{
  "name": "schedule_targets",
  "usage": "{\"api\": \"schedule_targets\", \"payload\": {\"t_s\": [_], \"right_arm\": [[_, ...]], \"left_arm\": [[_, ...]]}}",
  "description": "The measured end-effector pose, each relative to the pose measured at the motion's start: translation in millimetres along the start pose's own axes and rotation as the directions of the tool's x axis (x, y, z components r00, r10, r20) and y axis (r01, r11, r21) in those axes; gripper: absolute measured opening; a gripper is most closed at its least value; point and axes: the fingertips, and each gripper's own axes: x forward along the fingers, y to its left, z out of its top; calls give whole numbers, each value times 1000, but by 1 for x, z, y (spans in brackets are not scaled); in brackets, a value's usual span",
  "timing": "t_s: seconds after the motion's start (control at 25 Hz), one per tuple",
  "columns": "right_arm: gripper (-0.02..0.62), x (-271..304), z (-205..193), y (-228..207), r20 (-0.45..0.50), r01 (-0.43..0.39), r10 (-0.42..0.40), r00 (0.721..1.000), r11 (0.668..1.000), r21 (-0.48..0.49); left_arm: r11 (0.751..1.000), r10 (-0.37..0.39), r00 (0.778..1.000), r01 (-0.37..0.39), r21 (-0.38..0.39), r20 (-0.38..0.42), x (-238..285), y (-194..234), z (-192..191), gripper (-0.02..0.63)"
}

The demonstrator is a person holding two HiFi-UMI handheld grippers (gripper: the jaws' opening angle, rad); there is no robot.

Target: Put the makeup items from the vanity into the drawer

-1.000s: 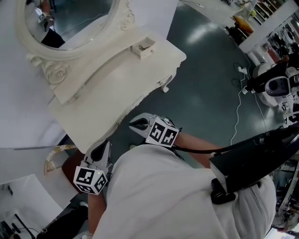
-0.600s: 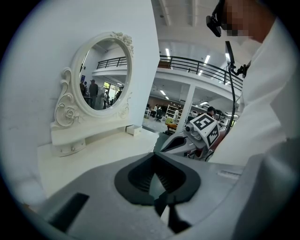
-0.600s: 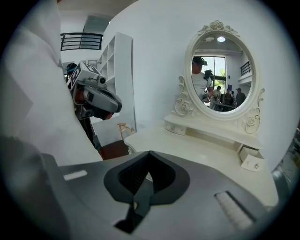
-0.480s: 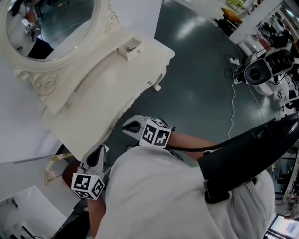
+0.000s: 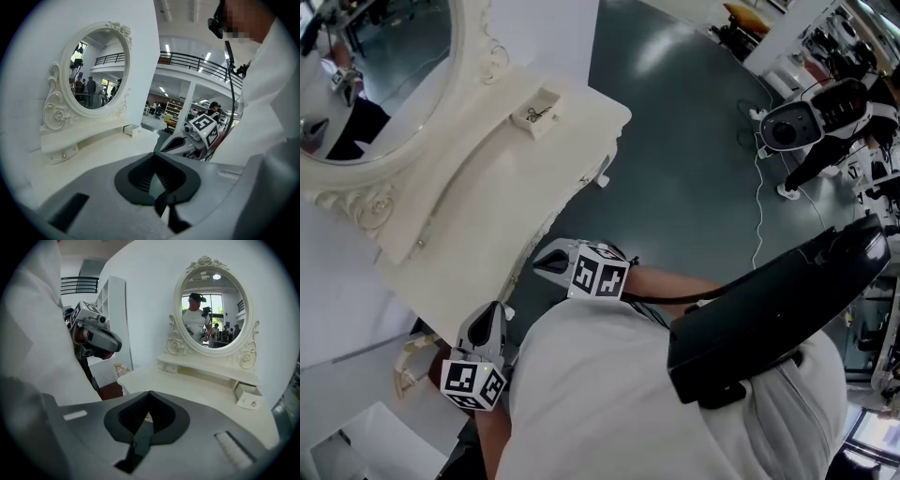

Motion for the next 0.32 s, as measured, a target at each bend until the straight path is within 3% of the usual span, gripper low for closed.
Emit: {"api": "schedule_targets", "payload": {"t_s": [0.32], "right_arm": [[0, -3, -4, -69, -2, -5, 5, 1000, 1000, 12]], "left_arm": [[1000, -11, 1000, 11, 0, -14, 59, 17, 38, 3]]}}
